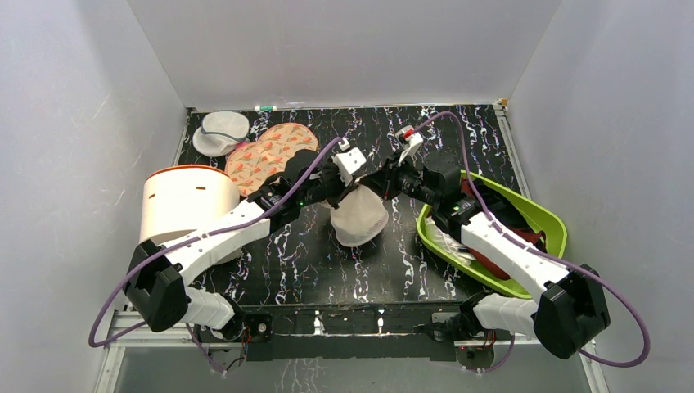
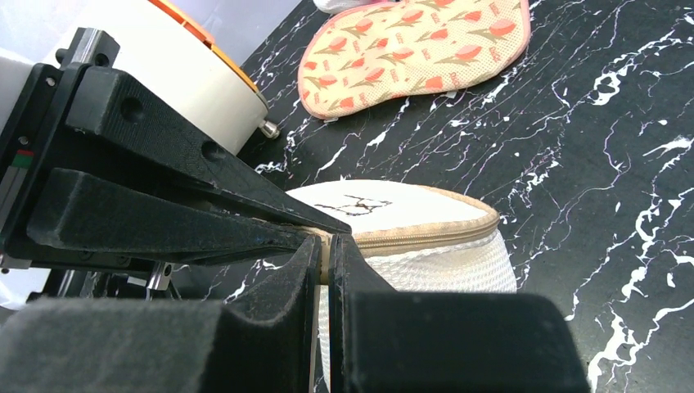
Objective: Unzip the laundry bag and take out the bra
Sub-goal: Unzip the laundry bag at the center of the board.
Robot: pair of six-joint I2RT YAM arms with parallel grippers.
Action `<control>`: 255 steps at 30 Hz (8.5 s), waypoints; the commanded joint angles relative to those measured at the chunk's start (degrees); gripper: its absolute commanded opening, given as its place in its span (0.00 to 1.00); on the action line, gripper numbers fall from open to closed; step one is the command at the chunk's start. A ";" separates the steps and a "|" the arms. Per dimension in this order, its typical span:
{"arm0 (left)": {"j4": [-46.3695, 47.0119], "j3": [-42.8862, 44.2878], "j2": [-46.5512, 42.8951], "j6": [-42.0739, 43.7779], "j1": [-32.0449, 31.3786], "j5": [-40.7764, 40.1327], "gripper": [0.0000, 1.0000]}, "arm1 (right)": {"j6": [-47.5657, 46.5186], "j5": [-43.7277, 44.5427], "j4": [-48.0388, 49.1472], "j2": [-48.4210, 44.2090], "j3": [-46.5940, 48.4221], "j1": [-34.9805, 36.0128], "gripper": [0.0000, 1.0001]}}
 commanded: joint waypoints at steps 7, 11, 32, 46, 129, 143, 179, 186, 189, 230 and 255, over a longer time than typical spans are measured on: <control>6.69 -3.83 -6.10 3.71 -0.20 -0.77 0.00 | 3.33 7.61 -0.06 -0.65 1.47 -1.87 0.00; 8.61 -5.42 -7.59 4.36 -0.18 -1.03 0.00 | 5.44 4.28 -0.28 0.24 1.13 -7.10 0.00; 4.78 -2.89 -5.57 4.31 -0.26 -3.26 0.30 | 6.73 -11.62 9.38 -1.58 2.88 -5.60 0.00; 4.33 -2.29 -5.19 3.84 -0.64 -3.04 0.08 | 8.69 -8.38 11.89 -0.91 1.10 -0.60 0.00; 3.98 -2.31 -4.61 4.34 -0.99 -4.42 0.35 | 21.42 -22.43 22.89 3.30 -2.91 -8.64 0.00; 3.98 -2.28 -5.35 4.73 -1.23 -4.95 0.04 | 22.35 -18.45 22.72 1.68 -4.68 -7.64 0.00; 3.48 -2.34 -4.22 5.40 -1.34 -4.96 0.32 | 26.39 -26.86 29.13 6.56 -3.80 -8.40 0.00; 3.92 -2.63 -5.57 5.61 -1.41 -5.16 0.03 | 25.96 -25.43 26.99 6.12 -4.25 -8.42 0.00; 4.27 -2.94 -6.36 6.10 -1.43 -5.76 0.00 | 24.85 -23.14 24.23 5.08 -4.85 -9.11 0.00; 4.02 -3.68 -8.23 9.69 -1.51 -10.46 0.00 | 13.30 -23.80 7.39 10.42 -0.18 -15.20 0.00; -60.86 33.82 4.95 -30.07 -2.30 -18.61 0.00 | 5.61 -25.00 4.65 5.15 -5.48 -14.02 0.63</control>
